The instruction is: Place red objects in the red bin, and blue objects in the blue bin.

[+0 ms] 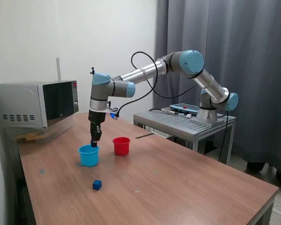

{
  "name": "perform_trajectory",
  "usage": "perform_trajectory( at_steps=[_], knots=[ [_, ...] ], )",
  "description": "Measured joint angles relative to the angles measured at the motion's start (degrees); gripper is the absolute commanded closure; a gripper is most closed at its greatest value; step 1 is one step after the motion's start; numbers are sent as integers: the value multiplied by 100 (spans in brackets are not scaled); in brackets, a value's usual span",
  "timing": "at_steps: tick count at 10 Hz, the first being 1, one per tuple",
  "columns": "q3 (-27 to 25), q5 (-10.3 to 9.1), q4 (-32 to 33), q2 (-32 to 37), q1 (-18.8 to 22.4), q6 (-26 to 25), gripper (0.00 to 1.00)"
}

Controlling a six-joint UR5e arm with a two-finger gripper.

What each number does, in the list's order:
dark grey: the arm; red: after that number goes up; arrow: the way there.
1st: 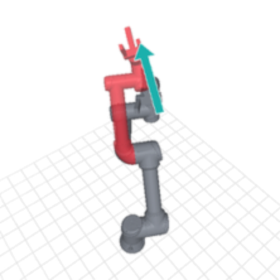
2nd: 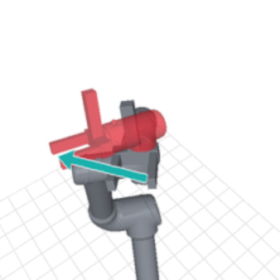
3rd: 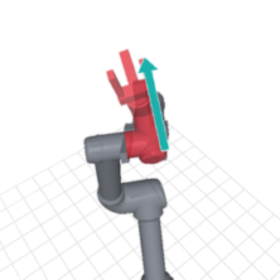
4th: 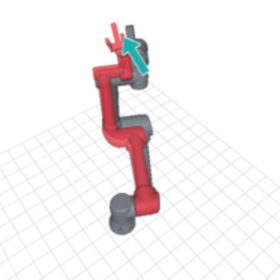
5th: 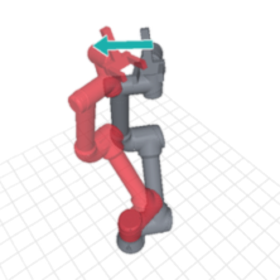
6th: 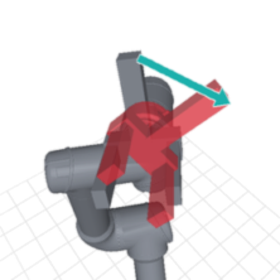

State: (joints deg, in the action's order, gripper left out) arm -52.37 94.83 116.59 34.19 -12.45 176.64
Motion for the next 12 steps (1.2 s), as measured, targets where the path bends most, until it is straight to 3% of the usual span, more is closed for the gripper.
perform_trajectory(
  at_steps=[1,9,12],
  knots=[
    [-1,3,2,0,-1,4,0],
    [-49,-8,143,2,29,-22,0],
    [36,-34,180,37,542,-431,0]
  ],
)
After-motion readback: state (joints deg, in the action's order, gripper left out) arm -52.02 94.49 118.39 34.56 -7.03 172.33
